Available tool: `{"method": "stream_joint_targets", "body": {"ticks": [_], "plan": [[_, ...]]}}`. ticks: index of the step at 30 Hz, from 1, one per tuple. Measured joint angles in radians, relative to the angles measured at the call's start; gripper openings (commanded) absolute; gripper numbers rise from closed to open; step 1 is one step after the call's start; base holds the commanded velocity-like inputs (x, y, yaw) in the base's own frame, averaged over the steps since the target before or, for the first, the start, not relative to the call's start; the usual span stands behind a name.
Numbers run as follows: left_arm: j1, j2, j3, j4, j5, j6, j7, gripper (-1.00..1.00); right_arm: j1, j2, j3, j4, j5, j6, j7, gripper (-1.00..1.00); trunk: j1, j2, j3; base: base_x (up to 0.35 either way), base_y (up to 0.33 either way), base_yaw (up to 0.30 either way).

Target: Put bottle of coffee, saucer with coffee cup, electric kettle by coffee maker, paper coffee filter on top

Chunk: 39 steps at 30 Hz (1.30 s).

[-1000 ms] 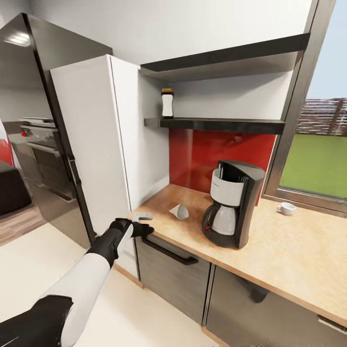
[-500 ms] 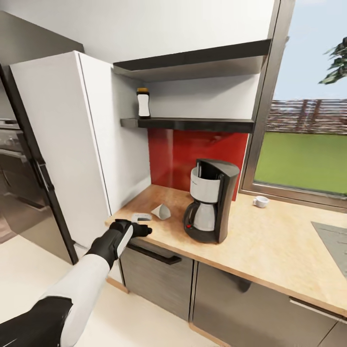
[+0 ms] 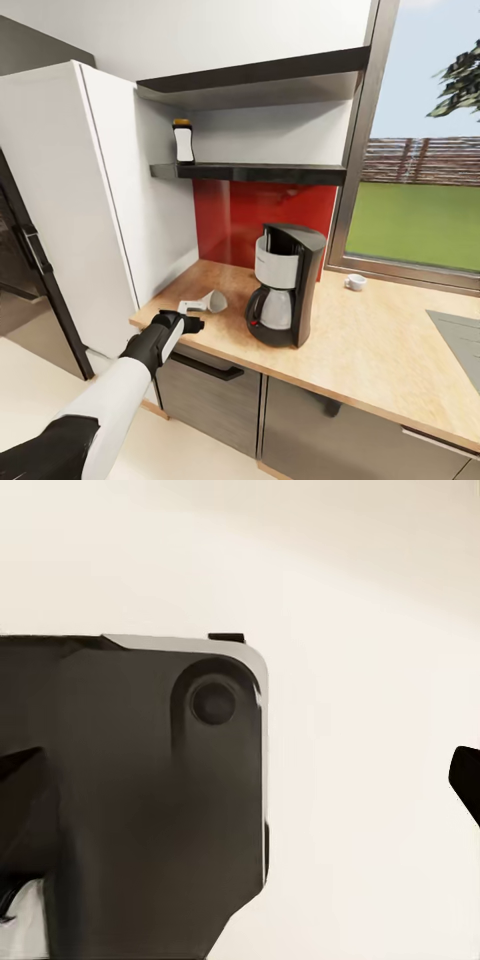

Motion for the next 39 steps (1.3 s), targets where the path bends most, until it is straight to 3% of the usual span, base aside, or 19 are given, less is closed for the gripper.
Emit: {"method": "stream_joint_targets", "body": {"ticks": [5, 14, 24, 25, 29, 34, 39], "plan": [[0.026, -0.006, -0.009, -0.009, -0.02, -0.023, -0.004, 1.0, 0.0, 0.024, -0.005, 0.0, -0.003, 0.001, 0.0, 1.0, -0.001, -0.001, 0.0, 0.201, 0.0, 0.0], [0.033, -0.008, -0.01, -0.011, -0.059, -0.039, -0.001, 1.0, 0.0, 0.023, -0.002, 0.0, -0.003, 0.001, 0.002, 1.0, -0.001, 0.0, 0.0, 0.28, 0.0, -0.146], [0.052, -0.006, -0.011, -0.008, -0.081, -0.086, -0.001, 1.0, 0.0, 0.026, -0.002, 0.003, -0.002, 0.001, 0.001, 1.0, 0.0, 0.0, 0.0, 0.04, 0.0, -0.166], [0.054, -0.006, -0.011, -0.008, -0.095, -0.213, -0.002, 1.0, 0.0, 0.026, -0.002, 0.003, -0.002, 0.001, 0.001, 1.0, 0.0, 0.0, 0.0, 0.003, 0.0, -0.023], [0.068, -0.007, -0.008, -0.006, -0.125, -0.247, 0.0, 1.0, 0.0, 0.026, -0.002, 0.006, -0.002, 0.001, -0.001, 1.0, 0.0, 0.0, 0.0, 0.001, 0.0, -0.006], [0.103, -0.005, -0.006, -0.008, -0.131, -0.263, 0.002, 1.0, 0.0, 0.025, -0.002, 0.007, -0.002, 0.001, -0.001, 1.0, 0.0, 0.0, 0.0, 0.0, 0.0, 0.0], [0.144, -0.004, -0.007, -0.007, -0.131, -0.343, 0.002, 1.0, 0.0, 0.024, -0.002, 0.007, -0.002, 0.002, -0.001, 1.0, 0.0, 0.0, 0.0, 0.026, 0.0, 0.0]]}}
